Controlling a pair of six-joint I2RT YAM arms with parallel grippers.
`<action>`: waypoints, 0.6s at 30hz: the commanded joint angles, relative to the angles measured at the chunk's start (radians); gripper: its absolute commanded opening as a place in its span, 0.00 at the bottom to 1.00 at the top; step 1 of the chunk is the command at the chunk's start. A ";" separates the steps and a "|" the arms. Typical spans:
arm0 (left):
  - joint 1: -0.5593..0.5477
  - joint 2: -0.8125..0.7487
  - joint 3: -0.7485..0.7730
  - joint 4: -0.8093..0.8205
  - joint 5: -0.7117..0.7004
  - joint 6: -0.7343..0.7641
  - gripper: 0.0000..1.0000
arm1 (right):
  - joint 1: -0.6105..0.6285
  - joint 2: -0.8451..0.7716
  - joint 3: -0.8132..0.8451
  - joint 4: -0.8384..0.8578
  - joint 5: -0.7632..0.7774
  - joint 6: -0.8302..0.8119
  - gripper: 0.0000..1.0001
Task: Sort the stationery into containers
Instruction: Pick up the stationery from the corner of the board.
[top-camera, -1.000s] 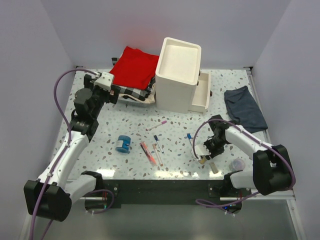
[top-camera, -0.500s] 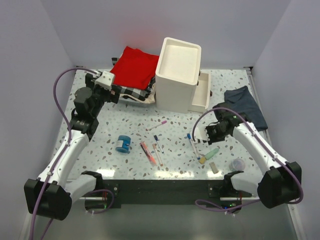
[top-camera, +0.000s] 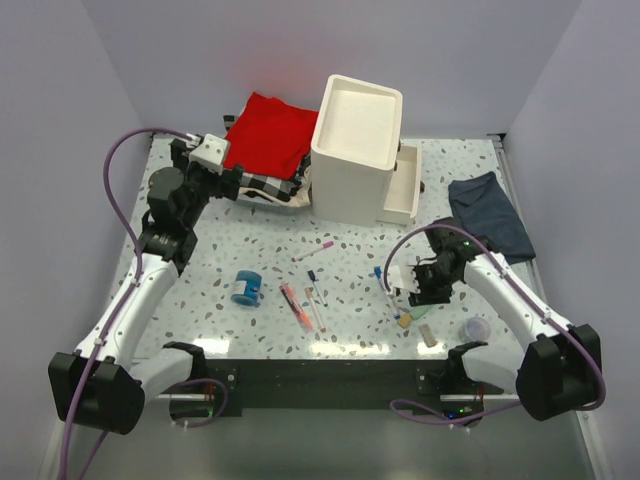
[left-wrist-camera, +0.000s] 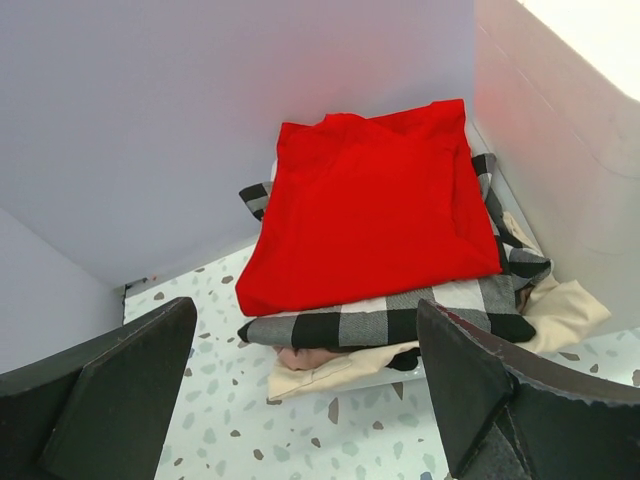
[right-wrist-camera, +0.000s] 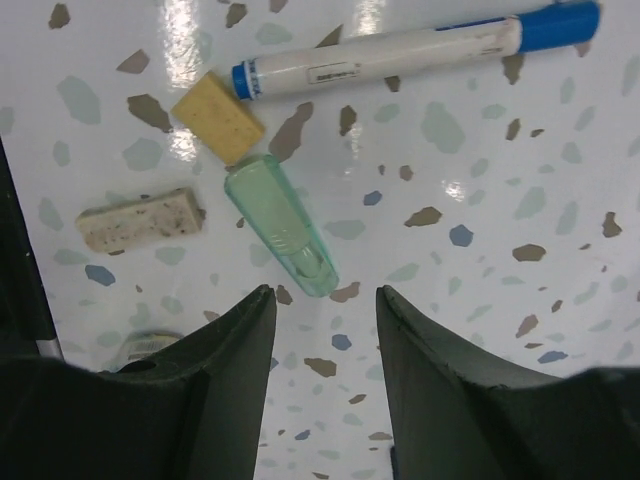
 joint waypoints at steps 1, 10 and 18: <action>0.009 -0.003 0.024 0.045 0.000 -0.036 0.96 | 0.003 -0.046 -0.054 0.071 0.007 -0.108 0.46; 0.009 0.012 0.012 0.048 -0.011 -0.037 0.96 | 0.001 0.046 -0.083 0.057 0.016 -0.160 0.41; 0.011 0.031 0.020 0.051 -0.025 -0.024 0.96 | 0.003 0.040 -0.169 0.073 0.027 -0.204 0.45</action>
